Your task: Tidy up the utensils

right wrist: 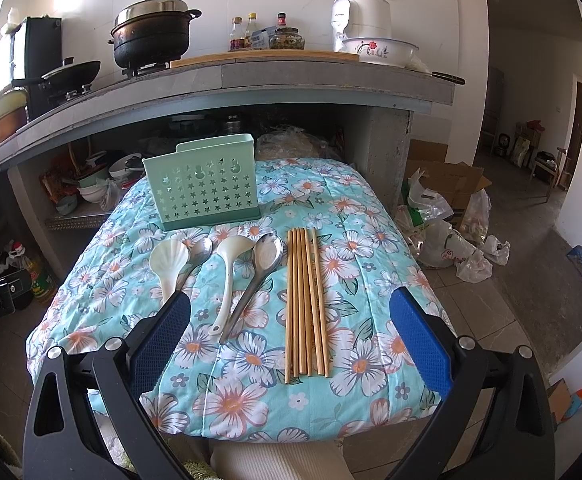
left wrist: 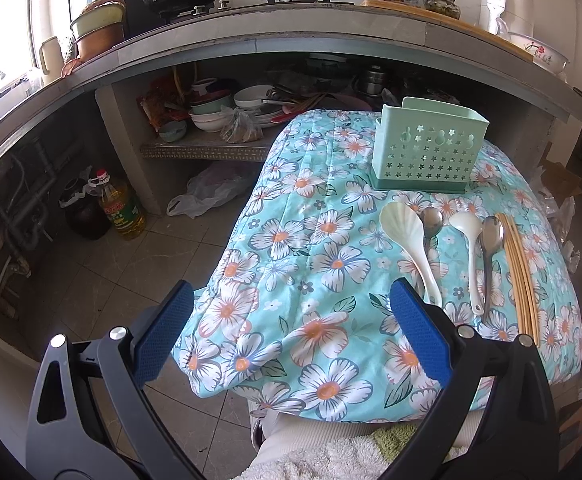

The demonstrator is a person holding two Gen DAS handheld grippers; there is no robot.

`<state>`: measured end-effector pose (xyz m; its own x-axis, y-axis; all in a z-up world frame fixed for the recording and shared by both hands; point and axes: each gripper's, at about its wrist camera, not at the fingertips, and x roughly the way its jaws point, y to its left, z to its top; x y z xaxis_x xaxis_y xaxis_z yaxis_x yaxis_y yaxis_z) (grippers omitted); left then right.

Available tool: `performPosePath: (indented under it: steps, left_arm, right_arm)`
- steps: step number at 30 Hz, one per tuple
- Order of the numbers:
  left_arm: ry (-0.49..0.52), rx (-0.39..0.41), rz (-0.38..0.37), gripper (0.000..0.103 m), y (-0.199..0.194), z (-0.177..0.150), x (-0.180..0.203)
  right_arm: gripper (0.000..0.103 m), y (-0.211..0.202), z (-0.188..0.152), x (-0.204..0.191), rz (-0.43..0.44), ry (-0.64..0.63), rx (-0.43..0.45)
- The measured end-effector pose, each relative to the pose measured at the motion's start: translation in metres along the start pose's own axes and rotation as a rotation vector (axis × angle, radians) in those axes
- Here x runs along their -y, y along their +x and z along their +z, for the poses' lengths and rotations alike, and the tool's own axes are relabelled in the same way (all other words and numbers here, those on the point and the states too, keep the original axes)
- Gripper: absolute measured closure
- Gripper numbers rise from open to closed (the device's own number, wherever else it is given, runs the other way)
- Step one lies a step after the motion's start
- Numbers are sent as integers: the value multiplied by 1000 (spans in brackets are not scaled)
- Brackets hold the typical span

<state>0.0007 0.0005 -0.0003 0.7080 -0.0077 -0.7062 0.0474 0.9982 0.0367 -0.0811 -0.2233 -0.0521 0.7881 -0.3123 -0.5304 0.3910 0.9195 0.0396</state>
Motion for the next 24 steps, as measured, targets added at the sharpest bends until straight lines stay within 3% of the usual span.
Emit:
performPosePath:
  steps: [24]
  left_arm:
    - [1, -1, 0, 8, 0, 0, 0]
  right_arm:
    - [6, 1, -1, 0, 1, 1, -2]
